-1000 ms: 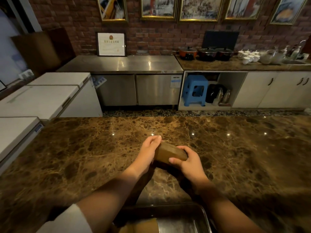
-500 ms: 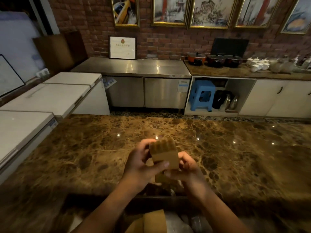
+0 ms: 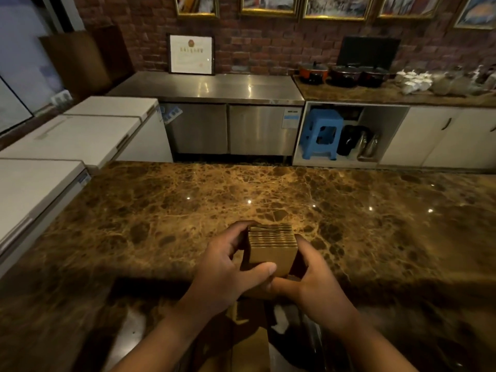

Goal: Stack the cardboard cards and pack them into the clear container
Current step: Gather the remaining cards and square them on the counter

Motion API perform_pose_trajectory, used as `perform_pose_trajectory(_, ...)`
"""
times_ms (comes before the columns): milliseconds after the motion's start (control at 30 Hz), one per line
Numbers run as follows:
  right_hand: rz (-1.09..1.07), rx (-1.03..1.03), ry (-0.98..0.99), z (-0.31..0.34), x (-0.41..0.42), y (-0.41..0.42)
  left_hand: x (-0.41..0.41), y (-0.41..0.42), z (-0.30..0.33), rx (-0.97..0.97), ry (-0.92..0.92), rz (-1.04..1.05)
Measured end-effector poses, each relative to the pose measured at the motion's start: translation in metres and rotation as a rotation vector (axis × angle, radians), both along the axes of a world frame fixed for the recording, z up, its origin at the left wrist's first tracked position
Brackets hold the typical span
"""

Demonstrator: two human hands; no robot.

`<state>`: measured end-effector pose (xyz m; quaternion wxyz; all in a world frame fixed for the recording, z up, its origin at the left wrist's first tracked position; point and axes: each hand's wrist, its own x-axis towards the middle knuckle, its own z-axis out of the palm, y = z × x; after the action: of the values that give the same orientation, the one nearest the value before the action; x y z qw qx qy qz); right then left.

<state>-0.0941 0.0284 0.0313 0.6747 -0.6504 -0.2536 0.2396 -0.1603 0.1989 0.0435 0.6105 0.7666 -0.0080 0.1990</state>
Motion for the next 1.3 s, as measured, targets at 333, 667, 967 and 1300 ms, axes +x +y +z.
perform_pose_trajectory(333, -0.018, -0.03, 0.079, 0.004, 0.004, -0.001, 0.011, -0.003, 0.013, -0.203, 0.023, -0.007)
perform_pose_trajectory(667, 0.096, -0.064, 0.092, 0.012, 0.027, -0.011, 0.041, 0.052, 0.039, 0.155, 0.16, -0.105)
perform_pose_trajectory(967, 0.115, -0.004, 0.109, 0.009, 0.047, 0.0, 0.058, 0.059, 0.04, 0.295, 0.462, -0.112)
perform_pose_trajectory(1300, 0.084, 0.046, 0.247, -0.009, 0.056, 0.0, 0.068, 0.061, 0.041, 0.139, 0.385, 0.243)
